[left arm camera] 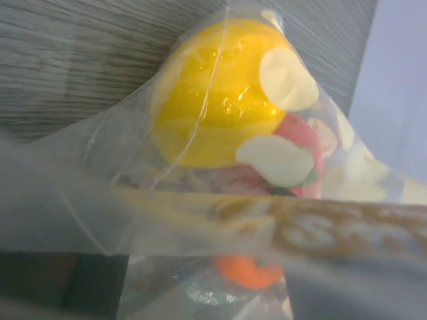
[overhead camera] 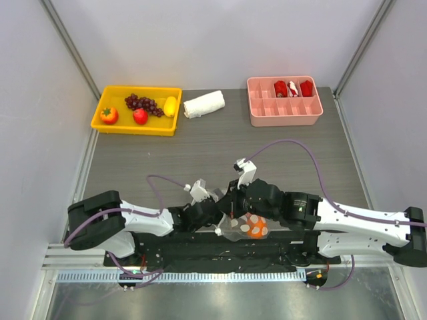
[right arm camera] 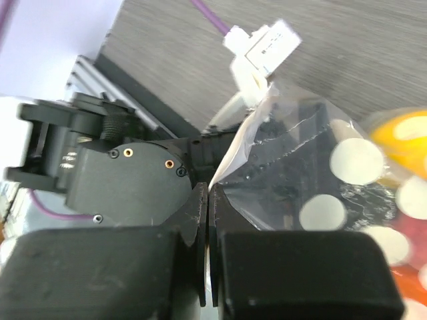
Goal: Open the zip-top bag and remove the fake food
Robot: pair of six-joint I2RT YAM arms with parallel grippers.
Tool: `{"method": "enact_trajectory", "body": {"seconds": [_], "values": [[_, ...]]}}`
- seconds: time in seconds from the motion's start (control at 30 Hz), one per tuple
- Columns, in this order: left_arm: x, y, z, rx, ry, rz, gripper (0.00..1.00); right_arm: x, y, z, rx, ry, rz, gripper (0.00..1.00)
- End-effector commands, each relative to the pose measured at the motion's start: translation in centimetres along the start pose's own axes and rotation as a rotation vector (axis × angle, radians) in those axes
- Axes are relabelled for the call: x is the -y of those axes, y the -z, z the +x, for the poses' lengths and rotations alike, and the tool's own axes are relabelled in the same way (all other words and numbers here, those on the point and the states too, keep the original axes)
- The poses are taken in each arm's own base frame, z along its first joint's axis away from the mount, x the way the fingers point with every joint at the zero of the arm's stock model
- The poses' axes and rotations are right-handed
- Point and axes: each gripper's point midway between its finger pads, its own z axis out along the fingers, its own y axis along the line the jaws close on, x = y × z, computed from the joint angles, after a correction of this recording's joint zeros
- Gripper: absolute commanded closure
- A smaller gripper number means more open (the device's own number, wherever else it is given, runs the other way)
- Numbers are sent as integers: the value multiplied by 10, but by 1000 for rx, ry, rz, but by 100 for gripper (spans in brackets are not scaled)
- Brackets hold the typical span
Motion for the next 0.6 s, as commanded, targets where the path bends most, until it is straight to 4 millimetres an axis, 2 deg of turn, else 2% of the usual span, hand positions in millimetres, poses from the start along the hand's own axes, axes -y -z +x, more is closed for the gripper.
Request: {"method": "enact_trajectory", "body": {"seconds": [0.0, 0.03, 0.1, 0.13, 0.17, 0.2, 0.23, 0.27, 0.3, 0.37, 0.4, 0.43, 0.53, 0.57], "values": [[-4, -6, -14, 52, -157, -115, 17, -6, 8, -19, 66, 19, -2, 98], [7, -7, -15, 51, -245, -104, 16, -2, 9, -16, 64, 34, 9, 99], [1, -6, -14, 51, -280, -147, 15, -1, 14, -16, 72, 38, -2, 99], [4, -7, -13, 47, -273, -127, 16, 0, 15, -15, 71, 37, -5, 99], [-10, -6, -10, 33, -276, -130, 19, 0, 16, -15, 70, 36, -12, 99], [9, -6, -9, 36, -230, -36, 30, -3, 18, -17, 74, 33, -21, 99], [12, -3, -8, 31, -212, 6, 32, -6, 19, -18, 74, 33, -34, 99], [5, 0, -7, 25, -196, 25, 34, -6, 21, -19, 78, 35, -38, 98], [10, 2, -7, 26, -181, 53, 34, -9, 23, -22, 91, 33, -52, 99], [-6, 4, -11, 32, -201, -33, 27, -11, 24, -24, 96, 48, -62, 99], [2, 2, -14, 48, -199, -60, 22, -11, 25, -24, 97, 53, -63, 98], [-18, 4, -19, 62, -247, -157, 23, -13, 24, -26, 99, 57, -66, 99], [-17, 4, -18, 63, -277, -146, 37, -15, 27, -31, 116, 60, -67, 99], [-5, 2, -14, 49, -265, -86, 40, -14, 26, -32, 119, 61, -61, 98]]}}
